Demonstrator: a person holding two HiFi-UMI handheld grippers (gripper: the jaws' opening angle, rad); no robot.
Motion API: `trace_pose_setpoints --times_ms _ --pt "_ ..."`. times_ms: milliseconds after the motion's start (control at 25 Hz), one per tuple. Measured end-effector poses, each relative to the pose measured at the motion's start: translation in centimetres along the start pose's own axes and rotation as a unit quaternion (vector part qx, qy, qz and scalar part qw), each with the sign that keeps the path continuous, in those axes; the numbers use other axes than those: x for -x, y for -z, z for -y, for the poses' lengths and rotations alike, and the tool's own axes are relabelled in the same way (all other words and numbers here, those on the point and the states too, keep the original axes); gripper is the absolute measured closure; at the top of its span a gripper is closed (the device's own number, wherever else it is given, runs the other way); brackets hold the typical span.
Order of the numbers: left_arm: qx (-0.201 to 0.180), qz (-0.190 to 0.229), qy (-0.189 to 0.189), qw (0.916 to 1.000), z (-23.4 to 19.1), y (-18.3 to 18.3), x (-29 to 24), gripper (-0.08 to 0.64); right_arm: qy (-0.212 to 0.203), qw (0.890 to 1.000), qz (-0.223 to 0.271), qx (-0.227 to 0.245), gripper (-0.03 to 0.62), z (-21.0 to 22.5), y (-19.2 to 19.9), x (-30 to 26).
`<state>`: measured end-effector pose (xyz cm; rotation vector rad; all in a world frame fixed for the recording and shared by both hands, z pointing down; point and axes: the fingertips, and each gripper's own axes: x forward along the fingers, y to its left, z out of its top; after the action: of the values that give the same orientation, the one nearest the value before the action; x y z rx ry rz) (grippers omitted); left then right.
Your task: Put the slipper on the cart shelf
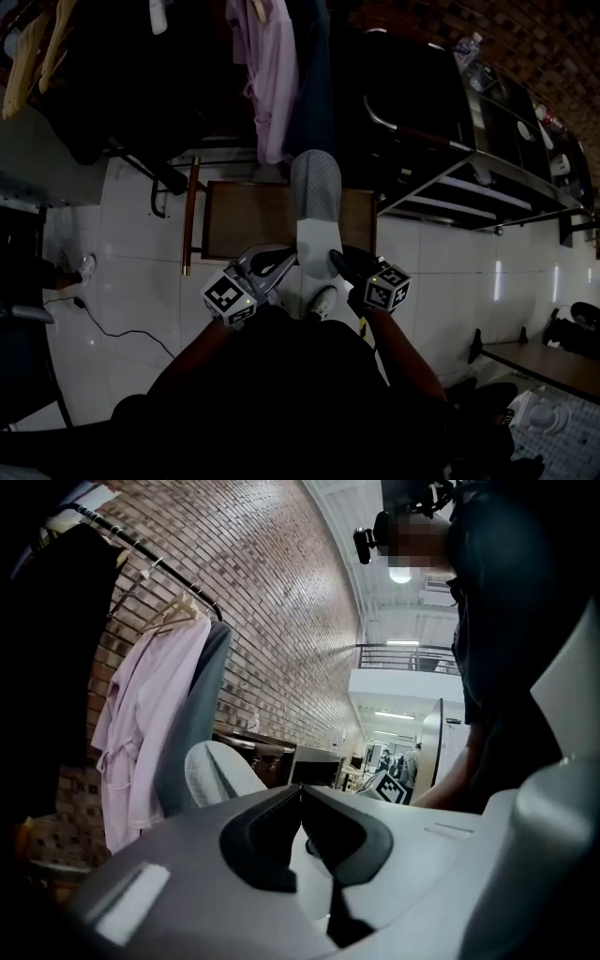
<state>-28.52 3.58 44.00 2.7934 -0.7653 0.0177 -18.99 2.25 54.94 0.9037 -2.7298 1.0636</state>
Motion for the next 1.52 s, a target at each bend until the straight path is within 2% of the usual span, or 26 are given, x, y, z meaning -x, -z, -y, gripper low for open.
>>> trace_pose_setpoints --times_ms 280,480,720,880,1040,1200,1400,1520 --pt "-0.018 0.015 0.003 0.9997 0.6 -3.2 -1.6 0.554 -0.002 0.998 0.052 0.047 0.532 -2.1 -6.4 2.2" --pt "-0.027 0.020 0.012 0.9994 0.8 -4.2 -2.4 0.552 -0.005 0.992 0.095 0.077 0.532 -3.3 -10.4 3.1" --pt "-0.050 0.034 0.030 0.9977 1.5 -6.1 -3.3 0.554 -0.008 0.982 0.138 0.129 0.532 -4.9 -14.7 4.0" --pt "-0.036 0.051 0.024 0.9978 0.9 -7.8 -3.3 0.555 -0.010 0.969 0.180 0.172 0.532 -6.7 -17.3 5.1" --pt "-0.021 0.062 0.015 0.9978 0.2 -8.8 -3.2 0.557 0.000 0.959 0.200 0.203 0.532 -8.2 -18.5 6.0" --pt "-0.047 0.049 0.007 0.9977 0.5 -8.7 -3.1 0.557 0.011 0.951 0.194 0.239 0.532 -9.1 -18.6 6.0" --pt "-0.070 0.022 0.004 0.9973 1.0 -7.5 -2.7 0.558 0.010 0.952 0.190 0.240 0.532 -9.8 -18.1 5.9" --pt "-0.061 0.022 0.005 0.9979 1.1 -7.1 -2.4 0.558 0.011 0.954 0.187 0.235 0.532 -9.9 -17.7 6.0"
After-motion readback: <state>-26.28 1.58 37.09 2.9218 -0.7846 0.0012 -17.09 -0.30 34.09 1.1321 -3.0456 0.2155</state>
